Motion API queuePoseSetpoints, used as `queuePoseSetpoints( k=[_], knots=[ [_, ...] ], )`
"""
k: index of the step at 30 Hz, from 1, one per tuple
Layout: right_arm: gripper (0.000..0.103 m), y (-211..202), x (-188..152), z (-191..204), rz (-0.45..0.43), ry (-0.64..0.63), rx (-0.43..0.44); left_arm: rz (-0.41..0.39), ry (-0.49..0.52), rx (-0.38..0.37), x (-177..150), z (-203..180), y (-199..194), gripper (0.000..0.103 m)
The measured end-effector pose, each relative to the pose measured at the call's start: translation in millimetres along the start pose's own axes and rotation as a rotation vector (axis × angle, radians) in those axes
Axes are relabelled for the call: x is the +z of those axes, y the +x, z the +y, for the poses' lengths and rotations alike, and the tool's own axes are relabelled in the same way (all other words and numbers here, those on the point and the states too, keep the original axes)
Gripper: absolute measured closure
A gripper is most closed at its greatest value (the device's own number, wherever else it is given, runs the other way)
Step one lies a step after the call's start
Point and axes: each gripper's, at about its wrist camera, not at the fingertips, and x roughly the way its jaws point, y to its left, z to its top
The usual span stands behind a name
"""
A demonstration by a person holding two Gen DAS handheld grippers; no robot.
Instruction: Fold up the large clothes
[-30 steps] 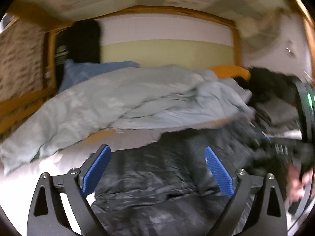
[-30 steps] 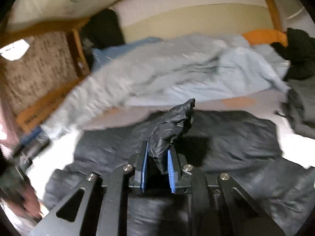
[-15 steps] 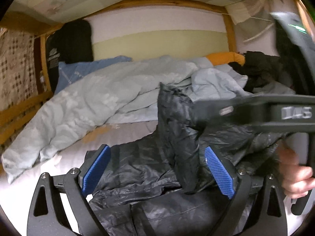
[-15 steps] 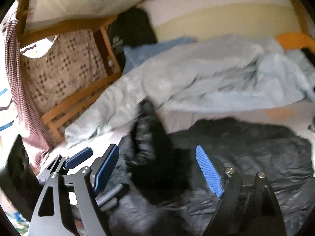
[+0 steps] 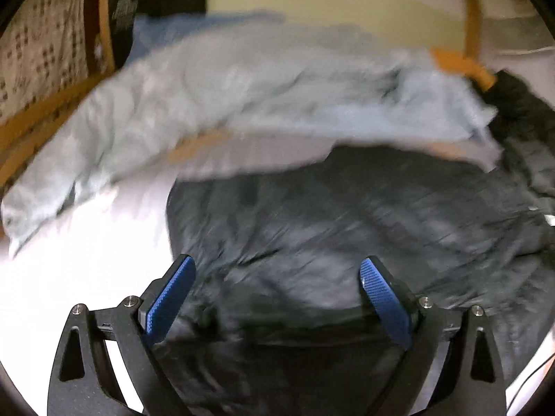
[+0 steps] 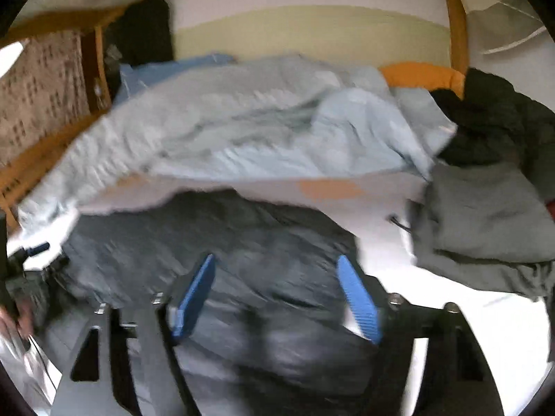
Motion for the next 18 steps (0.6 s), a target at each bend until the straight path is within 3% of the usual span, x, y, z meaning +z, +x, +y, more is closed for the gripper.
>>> queuePoseSetpoints(
  k=[3, 5, 6, 7, 9, 10, 13, 15, 18],
  knots=[
    [0.041, 8.2, -12.4, -27.6, 0.049, 0.007, -0.028, 0.081, -0.079, -0.009, -4.7, 18.8, 21.8, 0.016],
    [0.051, 17.0, -17.8, -39.3, 0.071, 0.032, -0.024, 0.115, -0.144, -0.029, -7.6, 31.7, 30.2, 0.033],
    [0.059, 22.3, -19.4, -41.1, 0.080, 0.046, -0.022, 0.121, -0.164, -0.037, -8.6, 35.7, 31.3, 0.056],
    [0.064, 30.7, -18.4, -44.2, 0.093, 0.063, -0.025, 0.136, -0.174, -0.052, -9.4, 38.8, 32.4, 0.091],
    [0.077, 47.3, -10.5, -49.6, 0.122, 0.124, -0.073, 0.154, -0.204, -0.093, -9.5, 43.5, 31.4, 0.096],
    [0.078, 55.2, -7.5, -51.8, 0.143, 0.156, -0.066, 0.125, -0.223, -0.101, -9.1, 46.1, 25.2, 0.097],
    [0.088, 73.2, -3.6, -50.7, 0.250, 0.185, 0.097, 0.002, -0.206, -0.096, -4.1, 48.3, 0.1, 0.097],
    [0.090, 68.0, -9.7, -41.2, 0.274, 0.127, 0.186, -0.076, -0.177, -0.080, -1.3, 47.2, -17.7, 0.097],
    [0.090, 42.3, -29.3, -21.8, 0.271, -0.031, 0.233, -0.150, -0.152, -0.079, -0.6, 42.9, -37.2, 0.096]
  ],
)
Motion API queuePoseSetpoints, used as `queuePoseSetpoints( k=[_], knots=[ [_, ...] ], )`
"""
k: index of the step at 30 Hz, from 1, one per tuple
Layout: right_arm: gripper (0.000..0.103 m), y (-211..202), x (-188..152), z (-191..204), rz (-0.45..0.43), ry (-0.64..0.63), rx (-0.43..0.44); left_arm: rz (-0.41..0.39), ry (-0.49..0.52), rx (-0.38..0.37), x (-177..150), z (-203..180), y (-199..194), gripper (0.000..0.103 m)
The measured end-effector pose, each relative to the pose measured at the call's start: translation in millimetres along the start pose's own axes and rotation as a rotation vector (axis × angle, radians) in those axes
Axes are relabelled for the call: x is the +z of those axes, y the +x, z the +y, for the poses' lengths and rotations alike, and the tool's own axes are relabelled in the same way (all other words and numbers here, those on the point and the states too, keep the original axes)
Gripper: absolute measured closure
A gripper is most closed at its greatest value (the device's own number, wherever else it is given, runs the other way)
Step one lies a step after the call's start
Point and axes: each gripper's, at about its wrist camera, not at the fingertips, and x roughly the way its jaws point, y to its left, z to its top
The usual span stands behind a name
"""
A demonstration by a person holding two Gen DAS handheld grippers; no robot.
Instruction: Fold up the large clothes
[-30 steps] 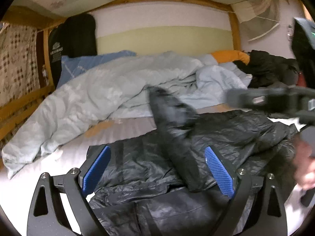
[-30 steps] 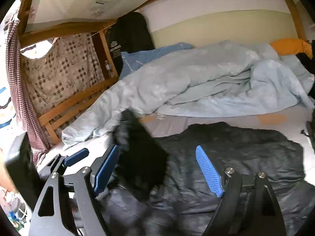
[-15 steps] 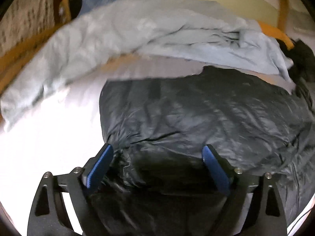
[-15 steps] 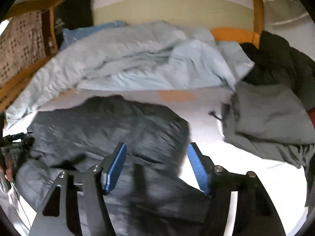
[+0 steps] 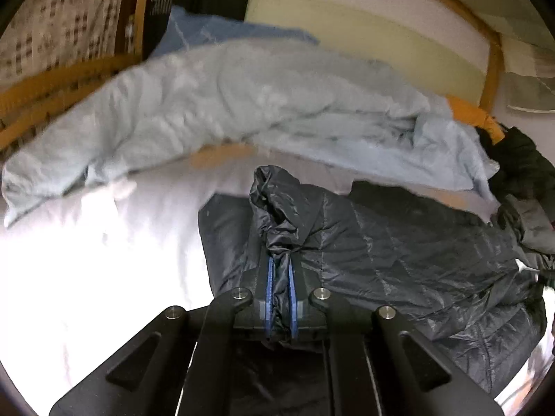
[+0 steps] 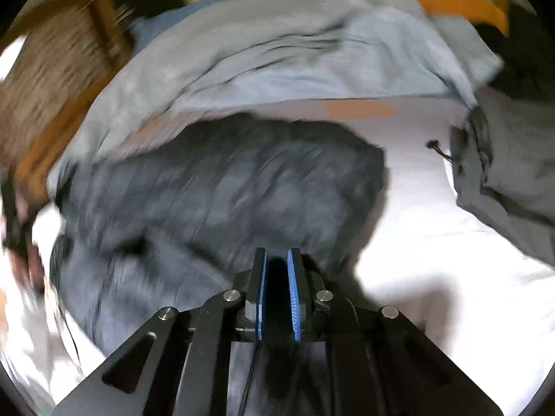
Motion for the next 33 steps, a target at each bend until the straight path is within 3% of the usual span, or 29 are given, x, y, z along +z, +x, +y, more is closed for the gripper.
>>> queuePoseSetpoints(
  k=[4, 7, 9, 12, 15, 17, 21, 24, 27, 33],
  knots=[
    [0.090, -10.9, -42.5, 19.5, 0.071, -0.099, 0.077, -0.043, 0.051, -0.004, 3.3, -8.9, -9.3, 0.094],
    [0.090, -2.6, -64.6, 12.8, 0.115, -0.038, 0.053, -0.045, 0.070, -0.005, 6.4, -13.6, -6.7, 0.093],
    [0.090, -4.6, -70.0, 8.3, 0.093, 0.005, 0.048, -0.048, 0.083, 0.009, 7.2, -15.8, -6.7, 0.093],
    [0.090, -17.3, -54.0, 8.7, -0.015, 0.028, -0.011, -0.059, 0.092, 0.011, 5.7, -16.1, -10.6, 0.092],
    [0.090, -26.6, -17.4, -1.4, -0.132, 0.099, -0.100, -0.057, 0.088, 0.014, 5.7, -15.6, -9.7, 0.092],
    [0.090, -23.2, 4.4, -14.7, -0.164, 0.169, -0.130, -0.044, 0.077, 0.014, 5.0, -14.5, -5.0, 0.092],
    [0.090, -0.8, 18.1, -26.6, -0.091, 0.196, -0.127, -0.007, 0.036, 0.012, 3.2, -6.1, 5.7, 0.092],
    [0.090, 8.4, -11.6, -3.2, -0.043, 0.119, -0.090, -0.013, 0.021, 0.026, 4.6, 0.1, 4.4, 0.092],
    [0.090, 8.2, -44.4, 19.1, -0.038, 0.020, -0.115, -0.034, 0.010, 0.031, 6.5, 3.5, -1.0, 0.092],
    [0.090, 10.6, -66.7, 4.6, 0.017, 0.104, -0.060, -0.032, 0.028, 0.054, 4.5, 3.6, -0.8, 0.092]
  ],
)
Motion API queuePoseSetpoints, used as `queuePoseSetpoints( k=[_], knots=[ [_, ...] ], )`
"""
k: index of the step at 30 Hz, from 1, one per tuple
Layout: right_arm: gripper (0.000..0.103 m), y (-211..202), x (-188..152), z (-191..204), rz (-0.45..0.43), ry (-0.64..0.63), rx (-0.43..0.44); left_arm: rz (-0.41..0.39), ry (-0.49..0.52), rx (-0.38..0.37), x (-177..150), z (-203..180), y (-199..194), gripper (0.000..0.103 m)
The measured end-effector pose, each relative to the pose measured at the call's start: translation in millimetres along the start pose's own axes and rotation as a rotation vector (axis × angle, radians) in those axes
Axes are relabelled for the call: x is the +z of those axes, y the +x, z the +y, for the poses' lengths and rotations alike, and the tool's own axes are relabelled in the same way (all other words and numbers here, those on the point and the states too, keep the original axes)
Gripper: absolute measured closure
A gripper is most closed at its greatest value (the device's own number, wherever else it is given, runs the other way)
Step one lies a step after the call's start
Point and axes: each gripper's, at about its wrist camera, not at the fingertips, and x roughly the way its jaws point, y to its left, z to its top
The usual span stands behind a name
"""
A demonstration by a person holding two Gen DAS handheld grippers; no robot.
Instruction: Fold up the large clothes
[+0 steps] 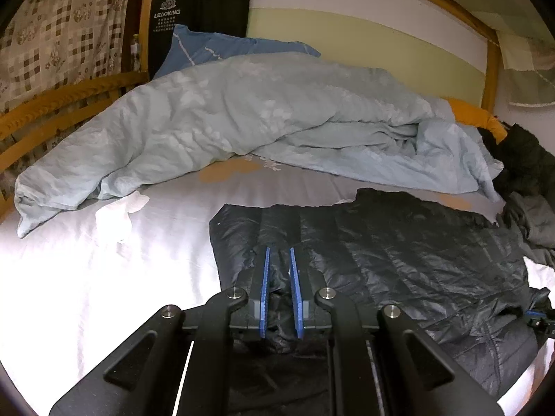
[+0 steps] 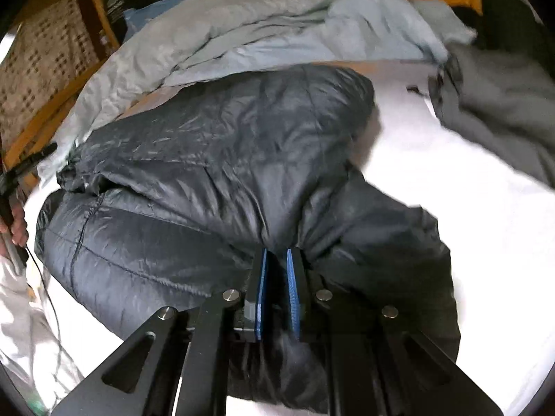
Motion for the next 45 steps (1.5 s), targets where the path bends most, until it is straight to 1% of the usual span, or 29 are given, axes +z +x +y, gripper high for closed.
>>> queuePoseSetpoints(
  k=[2, 4, 5, 8, 10, 13, 14, 15, 17, 18, 20, 21, 22, 24, 25, 27, 28, 29, 30, 31, 32, 33, 34, 35, 37, 39, 41, 43, 45],
  knots=[
    [0.090, -0.5, -0.7, 0.1, -0.003, -0.006, -0.006, 0.006, 0.000, 0.003, -0.5, -0.4, 1.7, 0.091],
    [0.090, 0.2, 1.5, 2.0, -0.013, -0.017, -0.050, 0.008, 0.003, 0.002, -0.8, -1.6, 2.0, 0.087],
    [0.090, 3.0, 5.6, 1.8, -0.014, -0.017, -0.068, 0.007, 0.008, 0.002, -1.4, -2.7, 1.2, 0.086],
    [0.090, 12.1, 25.6, -4.0, -0.024, 0.025, -0.080, 0.007, 0.035, 0.013, -3.5, -6.5, 3.5, 0.083],
    [0.090, 19.0, 39.8, -11.1, -0.038, 0.049, -0.095, 0.016, 0.063, 0.049, -6.7, -8.9, 11.8, 0.078],
    [0.090, 31.6, 58.0, -21.2, -0.046, 0.078, -0.162, 0.067, 0.088, 0.095, -13.2, -10.6, 31.7, 0.078],
    [0.090, 34.3, 61.6, -25.4, -0.040, 0.101, -0.165, 0.081, 0.088, 0.093, -14.6, -10.2, 36.6, 0.078],
    [0.090, 34.6, 62.7, -31.3, -0.032, 0.138, -0.145, 0.090, 0.090, 0.093, -15.3, -10.3, 40.1, 0.077],
    [0.090, 27.1, 57.1, -35.9, -0.023, 0.175, -0.096, 0.093, 0.097, 0.097, -15.3, -11.5, 42.9, 0.073],
    [0.089, 19.4, 50.1, -33.6, -0.016, 0.171, -0.061, 0.090, 0.098, 0.096, -14.9, -11.9, 42.4, 0.068],
    [0.089, 1.7, 35.1, -25.1, -0.018, 0.129, -0.020, 0.081, 0.097, 0.092, -13.7, -12.7, 39.3, 0.055],
    [0.089, -7.8, 28.2, -21.0, -0.028, 0.109, -0.007, 0.078, 0.095, 0.092, -13.4, -12.8, 37.3, 0.039],
    [0.089, -21.5, 20.9, -15.1, -0.055, 0.086, -0.001, 0.070, 0.089, 0.092, -12.9, -12.9, 34.9, 0.028],
    [0.089, -39.5, 16.5, -7.9, -0.115, 0.059, -0.022, 0.058, 0.074, 0.082, -11.8, -12.8, 30.3, 0.023],
    [0.089, -49.6, 19.5, -4.4, -0.161, 0.042, -0.037, 0.061, 0.068, 0.075, -11.6, -13.0, 29.1, 0.020],
    [0.089, -55.0, 31.1, -2.6, -0.211, 0.022, -0.050, 0.071, 0.064, 0.065, -11.5, -13.9, 30.5, 0.017],
    [0.089, -49.4, 43.4, -4.0, -0.199, 0.026, -0.064, 0.079, 0.066, 0.068, -11.8, -14.2, 32.2, 0.017],
    [0.089, -39.9, 53.2, -6.5, -0.166, 0.038, -0.058, 0.096, 0.075, 0.089, -13.2, -14.7, 36.3, 0.017],
    [0.089, -25.7, 62.5, -10.4, -0.109, 0.052, -0.038, 0.130, 0.088, 0.124, -15.6, -15.3, 43.7, 0.017],
    [0.089, 1.4, 71.0, -15.3, 0.012, 0.081, -0.016, 0.187, 0.101, 0.163, -20.0, -14.8, 55.5, 0.017],
    [0.089, 21.9, 75.6, -16.0, 0.102, 0.089, -0.006, 0.252, 0.106, 0.182, -25.6, -13.1, 69.5, 0.017],
    [0.089, 38.7, 79.2, -13.7, 0.166, 0.078, -0.012, 0.309, 0.091, 0.179, -31.6, -9.3, 82.7, 0.017],
    [0.089, 49.5, 85.0, -7.7, 0.163, 0.049, -0.067, 0.331, 0.048, 0.161, -34.1, -3.5, 89.1, 0.017],
    [0.089, 53.6, 90.3, -3.9, 0.140, 0.030, -0.107, 0.337, 0.009, 0.147, -33.3, 1.5, 91.0, 0.017],
    [0.089, 63.7, 101.9, -3.5, 0.122, 0.021, -0.130, 0.337, -0.014, 0.138, -29.3, 5.5, 89.7, 0.017],
    [0.089, 80.1, 109.9, -15.5, 0.152, 0.075, -0.114, 0.329, 0.001, 0.139, -28.4, 4.1, 88.9, 0.017],
    [0.089, 88.8, 115.5, -28.0, 0.159, 0.144, -0.066, 0.332, 0.015, 0.142, -30.0, 1.5, 91.3, 0.017],
    [0.089, 85.6, 113.9, -28.3, 0.151, 0.142, -0.053, 0.333, 0.017, 0.143, -30.5, 1.9, 92.3, 0.017],
    [0.088, 74.7, 103.4, -24.3, 0.145, 0.097, -0.048, 0.328, 0.010, 0.146, -29.6, 0.9, 91.3, 0.016]
  ],
)
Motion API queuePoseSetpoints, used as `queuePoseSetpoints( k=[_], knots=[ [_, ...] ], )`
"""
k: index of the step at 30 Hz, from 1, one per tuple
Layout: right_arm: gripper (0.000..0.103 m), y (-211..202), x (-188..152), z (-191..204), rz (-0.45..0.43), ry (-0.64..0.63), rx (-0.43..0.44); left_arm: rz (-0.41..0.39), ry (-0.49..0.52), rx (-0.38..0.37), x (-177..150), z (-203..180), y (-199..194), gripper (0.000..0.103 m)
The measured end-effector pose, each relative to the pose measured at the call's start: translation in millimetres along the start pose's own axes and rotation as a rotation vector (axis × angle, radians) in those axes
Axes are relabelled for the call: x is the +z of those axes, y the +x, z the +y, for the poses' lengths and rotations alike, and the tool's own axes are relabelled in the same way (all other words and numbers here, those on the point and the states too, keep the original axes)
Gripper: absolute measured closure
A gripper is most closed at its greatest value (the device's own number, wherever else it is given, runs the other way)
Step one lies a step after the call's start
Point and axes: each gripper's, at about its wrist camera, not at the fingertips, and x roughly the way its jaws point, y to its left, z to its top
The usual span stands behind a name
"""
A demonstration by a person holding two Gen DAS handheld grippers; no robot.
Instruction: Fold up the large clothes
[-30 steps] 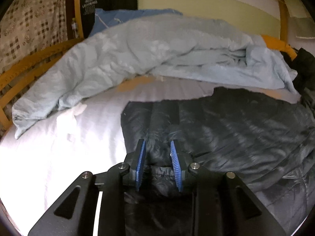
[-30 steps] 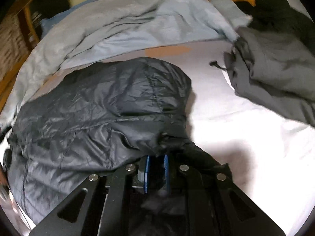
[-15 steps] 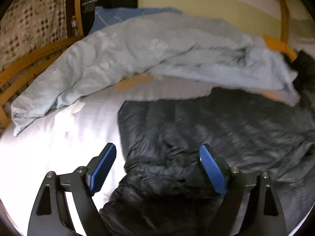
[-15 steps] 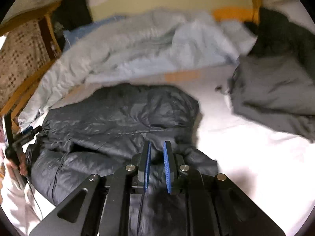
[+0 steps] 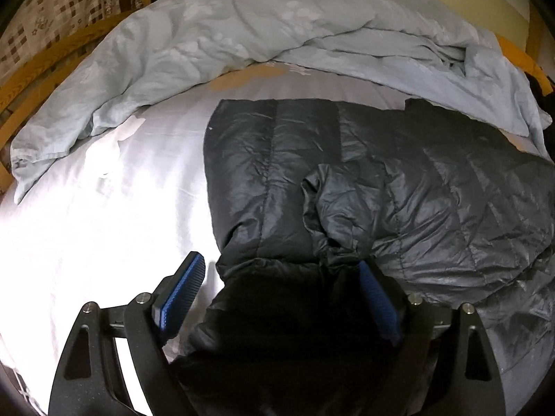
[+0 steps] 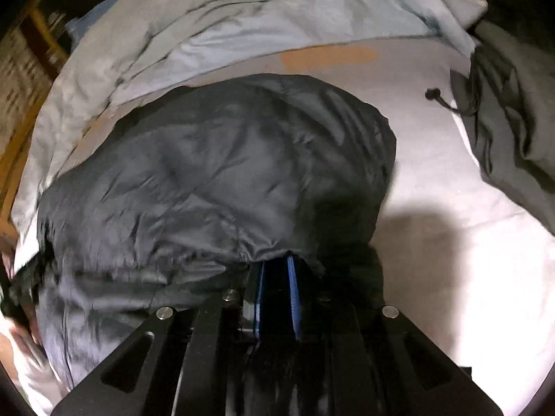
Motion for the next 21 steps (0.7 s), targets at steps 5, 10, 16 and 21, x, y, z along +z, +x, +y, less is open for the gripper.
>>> queuePoseSetpoints(
  k=[5, 10, 16, 21],
  knots=[
    [0.041, -30.1, -40.9, 2.3, -0.030, -0.075, 0.027, -0.056, 0.000, 0.015, -0.1, 6.1, -20.4, 0.014],
    [0.041, -34.0, -72.7, -3.4, 0.014, -0.130, 0.003, -0.115, 0.010, 0.044, 0.3, 9.3, -39.3, 0.014],
    [0.050, -76.6, -63.6, 20.8, -0.178, -0.162, -0.020, -0.193, -0.015, 0.030, 1.0, 17.9, -59.5, 0.014],
    [0.053, -51.9, -24.9, 42.4, -0.150, -0.120, 0.032, -0.165, -0.054, -0.010, 6.6, 31.6, -53.4, 0.014]
  ],
)
